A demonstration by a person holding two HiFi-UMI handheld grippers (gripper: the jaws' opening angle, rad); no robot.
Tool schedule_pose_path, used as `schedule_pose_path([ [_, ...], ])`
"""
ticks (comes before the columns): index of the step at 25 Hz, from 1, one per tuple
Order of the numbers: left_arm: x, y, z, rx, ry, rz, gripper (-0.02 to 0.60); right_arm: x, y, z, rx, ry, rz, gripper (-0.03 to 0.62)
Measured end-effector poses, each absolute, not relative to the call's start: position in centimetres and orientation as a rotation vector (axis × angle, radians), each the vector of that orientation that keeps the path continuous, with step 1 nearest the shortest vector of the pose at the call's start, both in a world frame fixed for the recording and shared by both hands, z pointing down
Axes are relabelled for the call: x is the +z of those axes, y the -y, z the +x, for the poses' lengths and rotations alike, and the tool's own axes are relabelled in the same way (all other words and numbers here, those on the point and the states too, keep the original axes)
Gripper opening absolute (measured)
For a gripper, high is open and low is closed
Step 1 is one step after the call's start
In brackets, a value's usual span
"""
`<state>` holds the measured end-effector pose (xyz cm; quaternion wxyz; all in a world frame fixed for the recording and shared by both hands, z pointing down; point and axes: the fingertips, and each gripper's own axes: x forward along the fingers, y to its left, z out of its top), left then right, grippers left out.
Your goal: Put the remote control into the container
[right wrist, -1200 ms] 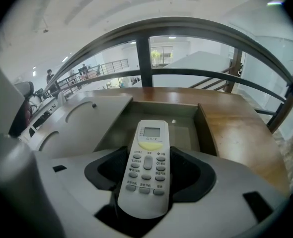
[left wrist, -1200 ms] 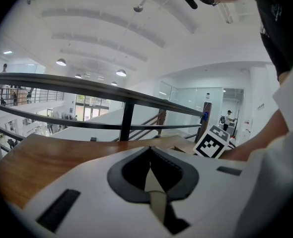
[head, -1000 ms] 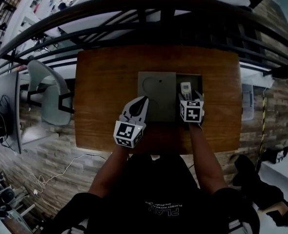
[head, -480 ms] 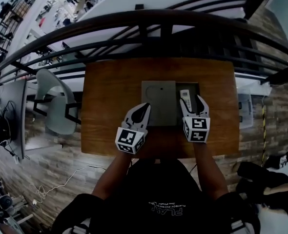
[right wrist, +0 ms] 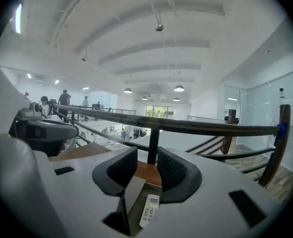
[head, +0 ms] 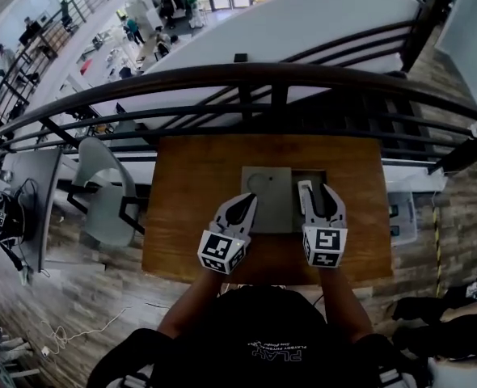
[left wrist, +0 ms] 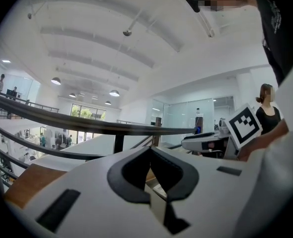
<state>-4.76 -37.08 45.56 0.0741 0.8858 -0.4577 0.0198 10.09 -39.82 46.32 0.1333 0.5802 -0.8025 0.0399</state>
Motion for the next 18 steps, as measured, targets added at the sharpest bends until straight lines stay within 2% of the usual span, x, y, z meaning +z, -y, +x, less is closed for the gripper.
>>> schedule_pose_path([
  [4,43.5,36.5,-4.2,-0.020,1.370,2.660,0.006,44.4,38.8,10.2,0.059,2.367,1.750,0.073],
  [6,42.3,36.5,-4.0,-0.066,1.374,2.664,0.006,43.2,38.5,10.1,0.014,2.402,1.775,0.058],
  [18,40.2,36.5,-4.4,-0.109,1.412,2.697,0.006,39.9,36.8,9.5,-0.169,2.510,1.812,0.029],
])
